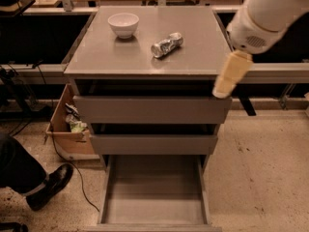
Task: Place redbull can into bottom drawer
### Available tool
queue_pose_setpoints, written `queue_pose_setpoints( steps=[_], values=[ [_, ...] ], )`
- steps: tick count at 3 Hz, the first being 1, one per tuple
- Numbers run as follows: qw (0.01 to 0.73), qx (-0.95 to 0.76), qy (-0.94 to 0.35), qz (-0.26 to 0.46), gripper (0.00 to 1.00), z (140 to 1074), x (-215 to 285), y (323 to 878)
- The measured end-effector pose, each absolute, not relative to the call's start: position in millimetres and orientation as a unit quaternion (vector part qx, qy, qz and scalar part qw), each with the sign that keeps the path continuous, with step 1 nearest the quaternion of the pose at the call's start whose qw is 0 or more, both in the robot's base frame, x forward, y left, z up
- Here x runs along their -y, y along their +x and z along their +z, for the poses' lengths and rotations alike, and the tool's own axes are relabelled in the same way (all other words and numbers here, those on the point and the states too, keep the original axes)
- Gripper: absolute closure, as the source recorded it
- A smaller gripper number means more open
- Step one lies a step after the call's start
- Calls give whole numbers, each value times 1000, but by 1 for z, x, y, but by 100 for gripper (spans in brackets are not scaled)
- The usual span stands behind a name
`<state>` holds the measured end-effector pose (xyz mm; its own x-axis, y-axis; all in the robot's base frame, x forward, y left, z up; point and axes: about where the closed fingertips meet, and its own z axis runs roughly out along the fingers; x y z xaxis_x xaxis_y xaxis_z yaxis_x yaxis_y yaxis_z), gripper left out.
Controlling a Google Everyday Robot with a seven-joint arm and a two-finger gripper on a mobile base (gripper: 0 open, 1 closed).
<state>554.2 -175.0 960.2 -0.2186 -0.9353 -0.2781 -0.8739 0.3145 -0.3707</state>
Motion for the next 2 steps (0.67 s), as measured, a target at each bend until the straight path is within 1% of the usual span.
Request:
queue_pose_setpoints(
  steps=[1,2],
  values=[
    [274,-781,-557,-72,0,954,150,626],
    [302,-786,-536,-56,0,938,125,687]
  ],
)
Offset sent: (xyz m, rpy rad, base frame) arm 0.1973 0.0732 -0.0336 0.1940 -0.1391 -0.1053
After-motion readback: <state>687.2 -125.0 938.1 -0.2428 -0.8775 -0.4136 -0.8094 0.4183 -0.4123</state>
